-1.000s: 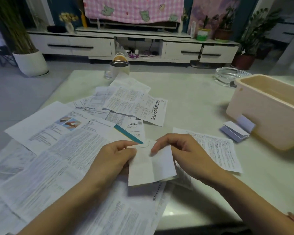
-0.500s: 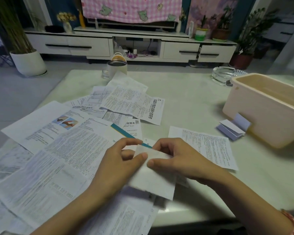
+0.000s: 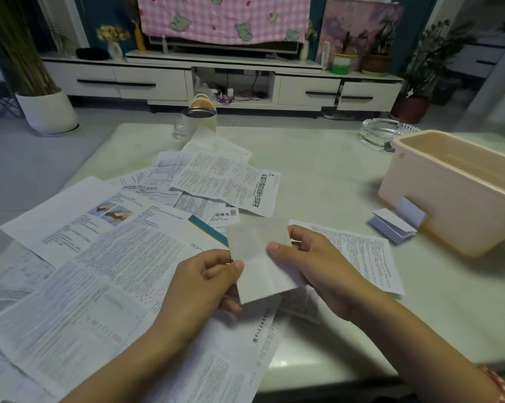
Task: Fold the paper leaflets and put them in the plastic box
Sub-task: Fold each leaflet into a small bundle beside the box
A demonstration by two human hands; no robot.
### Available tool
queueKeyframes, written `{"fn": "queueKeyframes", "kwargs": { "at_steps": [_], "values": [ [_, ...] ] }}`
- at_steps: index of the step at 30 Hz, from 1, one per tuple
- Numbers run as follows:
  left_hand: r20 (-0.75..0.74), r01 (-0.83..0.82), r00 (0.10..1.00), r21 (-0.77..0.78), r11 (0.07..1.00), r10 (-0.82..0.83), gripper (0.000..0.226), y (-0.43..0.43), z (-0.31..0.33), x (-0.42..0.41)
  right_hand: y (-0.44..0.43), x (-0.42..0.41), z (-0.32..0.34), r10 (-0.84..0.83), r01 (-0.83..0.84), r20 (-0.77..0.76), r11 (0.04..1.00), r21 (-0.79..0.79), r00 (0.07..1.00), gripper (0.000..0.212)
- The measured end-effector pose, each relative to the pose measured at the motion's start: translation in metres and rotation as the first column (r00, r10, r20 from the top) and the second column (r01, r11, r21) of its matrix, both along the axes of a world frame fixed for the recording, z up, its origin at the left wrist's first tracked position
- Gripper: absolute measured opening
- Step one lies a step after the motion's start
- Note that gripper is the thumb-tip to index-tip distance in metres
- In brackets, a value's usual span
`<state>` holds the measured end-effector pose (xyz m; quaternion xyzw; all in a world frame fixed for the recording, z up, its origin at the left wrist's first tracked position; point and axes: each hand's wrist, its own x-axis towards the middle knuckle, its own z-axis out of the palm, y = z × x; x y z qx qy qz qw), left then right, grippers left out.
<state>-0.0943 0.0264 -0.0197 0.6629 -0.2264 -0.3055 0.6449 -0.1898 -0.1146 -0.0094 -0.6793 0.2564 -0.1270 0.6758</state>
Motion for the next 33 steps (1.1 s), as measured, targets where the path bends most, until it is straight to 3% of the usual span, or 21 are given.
{"fn": "queueKeyframes", "kwargs": {
  "at_steps": [4, 7, 9, 14, 17, 19, 20, 22, 24, 26, 28, 31, 33],
  "values": [
    [-0.012, -0.037, 0.999, -0.001, 0.999, 0.037, 0.021, -0.001, 0.001, 0.005, -0.003, -0.004, 0.008, 0.099, -0.099, -0.012, 0.995, 0.002, 0.995, 0.034],
    [-0.128, -0.053, 0.991, -0.015, 0.998, 0.051, 0.025, -0.001, 0.003, 0.007, 0.001, -0.003, 0.009, 0.107, -0.107, -0.012, 0.992, -0.073, 0.994, 0.048],
    [-0.173, -0.051, 0.984, -0.031, 0.998, 0.045, 0.02, -0.001, 0.002, 0.008, 0.003, -0.002, 0.008, 0.095, -0.09, 0.037, 0.99, -0.109, 0.995, 0.044],
    [-0.075, 0.1, 0.993, 0.049, 0.994, -0.096, 0.015, 0.0, -0.005, 0.006, 0.009, 0.002, 0.004, 0.065, -0.039, 0.126, 0.98, -0.198, 0.99, 0.038],
    [-0.022, 0.066, 0.998, 0.073, 0.995, -0.064, 0.012, 0.0, -0.007, 0.006, 0.01, 0.003, 0.003, 0.04, -0.017, 0.109, 0.98, -0.198, 0.993, 0.038],
    [-0.013, 0.03, 0.999, 0.052, 0.998, -0.03, 0.009, 0.001, -0.007, 0.006, 0.01, 0.004, 0.001, -0.058, 0.085, 0.156, 0.982, -0.167, 0.986, 0.028],
    [-0.014, 0.02, 1.0, 0.037, 0.999, -0.019, 0.009, 0.001, -0.007, 0.005, 0.01, 0.004, -0.001, -0.125, 0.168, 0.187, 0.958, -0.232, 0.974, 0.021],
    [-0.008, -0.006, 1.0, 0.013, 1.0, 0.006, 0.01, 0.0, -0.007, 0.004, 0.011, 0.003, -0.005, -0.196, 0.294, 0.242, 0.819, -0.493, 0.95, 0.007],
    [-0.003, -0.029, 1.0, -0.007, 1.0, 0.029, 0.012, -0.001, -0.009, 0.004, 0.014, 0.002, -0.007, -0.144, 0.271, 0.242, 0.709, -0.652, 0.96, 0.012],
    [-0.012, -0.036, 0.999, -0.032, 0.999, 0.036, 0.012, -0.001, -0.01, 0.003, 0.018, 0.001, -0.01, -0.067, 0.193, 0.201, 0.673, -0.714, 0.977, 0.028],
    [-0.021, -0.045, 0.999, -0.068, 0.997, 0.044, 0.012, -0.001, -0.01, 0.003, 0.019, 0.001, -0.013, -0.082, 0.258, 0.261, 0.595, -0.762, 0.962, 0.037],
    [-0.007, -0.095, 0.995, -0.091, 0.991, 0.095, 0.011, -0.001, -0.012, 0.003, 0.02, 0.0, -0.012, -0.126, 0.481, 0.474, 0.416, -0.772, 0.871, 0.03],
    [0.001, -0.102, 0.995, -0.087, 0.991, 0.102, 0.011, -0.002, -0.014, 0.002, 0.022, -0.003, -0.011, -0.033, 0.549, 0.559, 0.246, -0.799, 0.828, 0.022]
  ]
}}
